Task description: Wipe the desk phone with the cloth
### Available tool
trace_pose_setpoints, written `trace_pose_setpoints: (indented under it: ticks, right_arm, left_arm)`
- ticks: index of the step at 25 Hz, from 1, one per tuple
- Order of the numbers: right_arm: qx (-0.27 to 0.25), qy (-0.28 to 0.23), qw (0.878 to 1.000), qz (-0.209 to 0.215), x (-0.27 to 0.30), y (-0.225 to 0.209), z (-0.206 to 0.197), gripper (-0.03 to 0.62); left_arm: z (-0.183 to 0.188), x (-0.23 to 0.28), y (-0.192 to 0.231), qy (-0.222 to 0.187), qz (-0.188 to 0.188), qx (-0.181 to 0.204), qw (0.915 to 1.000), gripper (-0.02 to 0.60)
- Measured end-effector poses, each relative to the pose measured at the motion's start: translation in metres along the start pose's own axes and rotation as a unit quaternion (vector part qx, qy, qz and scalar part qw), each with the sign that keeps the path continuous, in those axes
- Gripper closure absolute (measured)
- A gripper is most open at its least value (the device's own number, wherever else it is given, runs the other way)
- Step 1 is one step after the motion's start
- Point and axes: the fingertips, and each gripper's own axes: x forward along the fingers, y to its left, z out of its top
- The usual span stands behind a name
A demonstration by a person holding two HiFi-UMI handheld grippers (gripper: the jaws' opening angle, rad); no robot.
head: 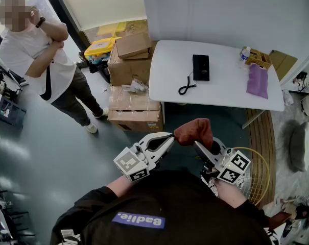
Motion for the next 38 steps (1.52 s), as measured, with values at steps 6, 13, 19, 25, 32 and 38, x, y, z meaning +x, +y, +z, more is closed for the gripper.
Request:
trace_pose_setpoints:
  ticks: [6, 13, 19, 25, 32, 38]
  right_arm:
    - [-0.004, 0.001, 1.0, 0.006, 0.0, 0.0, 0.004, 0.5]
    - [0.004, 0.007, 1.0, 0.012, -0.001, -0.005, 0.004, 0.501]
    - [0.02, -0.002, 0.999, 0.028, -0.004, -0.015, 0.01, 0.5]
    - [0.024, 0.018, 0.999, 0.046, -0.017, -0.027, 0.014, 0.5]
    - [0.024, 0.035, 0.996, 0.082, -0.017, -0.035, 0.02, 0.5]
    - [0.04, 0.035, 0.996, 0.07, -0.02, -0.051, 0.014, 0.5]
  left_arm:
    - [-0.001, 0.003, -0.001, 0.003, -0.001, -0.001, 1.0, 0.575]
    - [0.001, 0.008, 0.001, 0.004, -0.001, 0.003, 1.0, 0.575]
    - [-0.002, 0.019, 0.002, 0.003, 0.012, 0.005, 0.9999, 0.575]
    - [-0.005, 0.032, -0.003, -0.011, 0.03, 0.01, 0.9994, 0.575]
    - [-0.012, 0.033, -0.011, -0.019, 0.074, 0.009, 0.9971, 0.575]
    - [-0.014, 0.039, -0.002, -0.01, 0.079, 0.009, 0.9968, 0.575]
